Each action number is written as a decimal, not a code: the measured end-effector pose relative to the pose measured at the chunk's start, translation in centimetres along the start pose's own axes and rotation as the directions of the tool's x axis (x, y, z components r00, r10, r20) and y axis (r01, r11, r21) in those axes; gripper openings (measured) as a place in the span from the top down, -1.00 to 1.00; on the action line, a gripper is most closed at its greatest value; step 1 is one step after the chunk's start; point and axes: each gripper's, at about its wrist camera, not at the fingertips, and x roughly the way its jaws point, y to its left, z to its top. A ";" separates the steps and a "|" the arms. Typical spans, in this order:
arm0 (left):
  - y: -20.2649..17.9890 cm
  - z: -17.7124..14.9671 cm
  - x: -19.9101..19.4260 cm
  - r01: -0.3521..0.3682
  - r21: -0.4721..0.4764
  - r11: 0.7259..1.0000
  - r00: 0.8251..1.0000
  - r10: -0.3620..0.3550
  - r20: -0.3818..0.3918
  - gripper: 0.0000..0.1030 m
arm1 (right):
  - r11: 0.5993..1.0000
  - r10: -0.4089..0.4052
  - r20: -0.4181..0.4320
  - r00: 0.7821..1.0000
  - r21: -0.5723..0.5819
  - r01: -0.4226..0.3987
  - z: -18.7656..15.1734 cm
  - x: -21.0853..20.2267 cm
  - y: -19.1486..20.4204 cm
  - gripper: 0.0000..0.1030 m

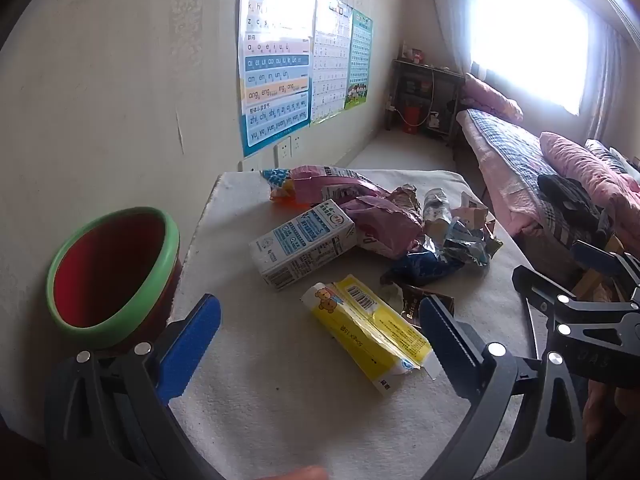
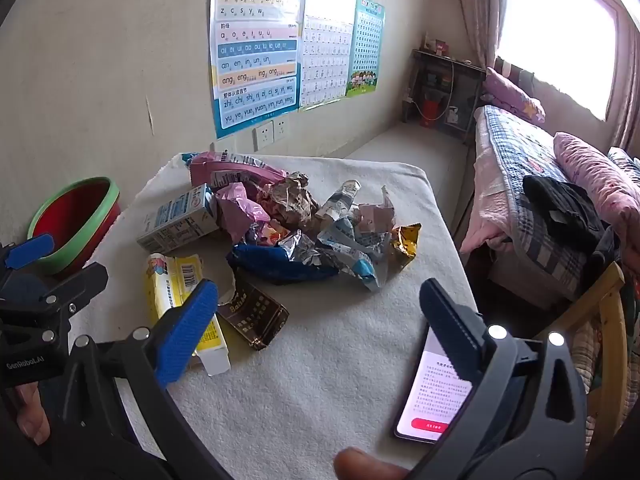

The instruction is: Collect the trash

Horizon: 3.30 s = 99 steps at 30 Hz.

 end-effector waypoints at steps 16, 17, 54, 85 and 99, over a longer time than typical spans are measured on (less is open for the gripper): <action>0.0 0.0 0.0 -0.004 0.003 1.000 1.000 0.004 -0.001 -0.85 | 1.000 -0.002 -0.001 1.000 0.002 0.002 -0.1 0.1 -0.1 -0.93; 0.0 0.0 0.0 -0.004 0.003 1.000 1.000 0.004 -0.002 -0.85 | 1.000 -0.001 -0.002 1.000 0.002 0.001 -0.1 0.2 -0.1 -0.93; 0.0 0.0 0.0 -0.003 0.003 1.000 1.000 0.003 -0.003 -0.85 | 1.000 -0.005 -0.009 1.000 0.002 0.005 -0.1 0.2 -0.2 -0.93; -0.4 -0.1 0.2 -0.002 0.004 1.000 1.000 0.002 -0.004 -0.85 | 1.000 -0.005 -0.011 1.000 0.002 0.006 -0.2 0.3 -0.3 -0.93; 0.1 -0.1 0.4 0.007 -0.006 1.000 1.000 -0.007 -0.023 -0.85 | 1.000 -0.007 -0.032 0.999 0.003 0.007 -0.4 0.7 -0.3 -0.93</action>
